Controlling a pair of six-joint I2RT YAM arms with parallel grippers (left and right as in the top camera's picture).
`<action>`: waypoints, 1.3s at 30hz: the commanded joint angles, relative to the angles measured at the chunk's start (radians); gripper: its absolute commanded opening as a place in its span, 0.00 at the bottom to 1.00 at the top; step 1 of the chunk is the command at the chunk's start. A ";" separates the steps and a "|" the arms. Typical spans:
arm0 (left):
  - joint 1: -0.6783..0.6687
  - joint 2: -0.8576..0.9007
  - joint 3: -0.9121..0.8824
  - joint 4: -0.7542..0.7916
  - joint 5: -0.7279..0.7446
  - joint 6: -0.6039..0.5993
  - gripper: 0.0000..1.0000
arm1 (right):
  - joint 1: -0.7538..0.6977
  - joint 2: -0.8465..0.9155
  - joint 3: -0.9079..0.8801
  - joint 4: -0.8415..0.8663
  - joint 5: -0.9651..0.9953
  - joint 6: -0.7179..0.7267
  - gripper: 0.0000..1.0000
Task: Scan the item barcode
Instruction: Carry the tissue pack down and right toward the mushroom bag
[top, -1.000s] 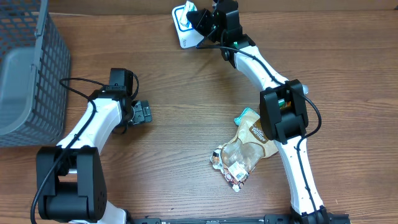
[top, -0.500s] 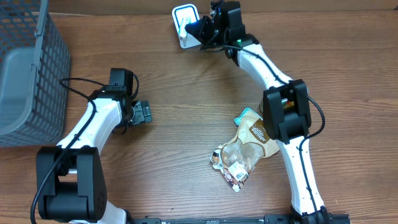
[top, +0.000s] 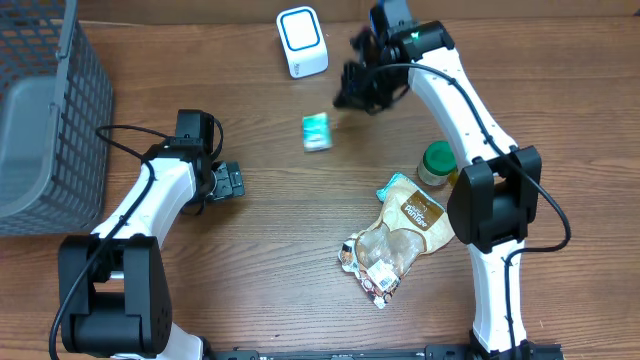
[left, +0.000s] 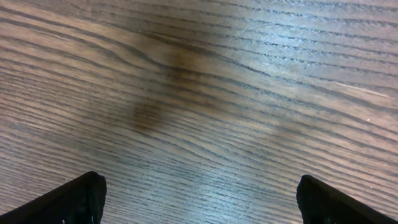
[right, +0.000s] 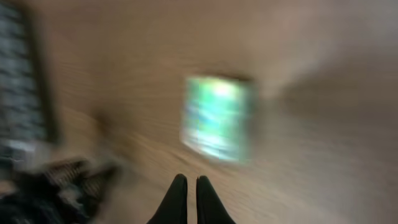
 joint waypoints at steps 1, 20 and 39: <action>-0.002 -0.006 0.013 -0.001 -0.013 0.018 1.00 | 0.000 0.002 -0.048 -0.082 0.162 -0.084 0.04; -0.002 -0.006 0.013 0.000 -0.013 0.018 1.00 | 0.129 0.002 -0.321 0.166 0.066 0.089 0.28; -0.002 -0.006 0.013 0.000 -0.013 0.018 1.00 | 0.404 0.002 -0.338 0.452 0.213 0.186 0.07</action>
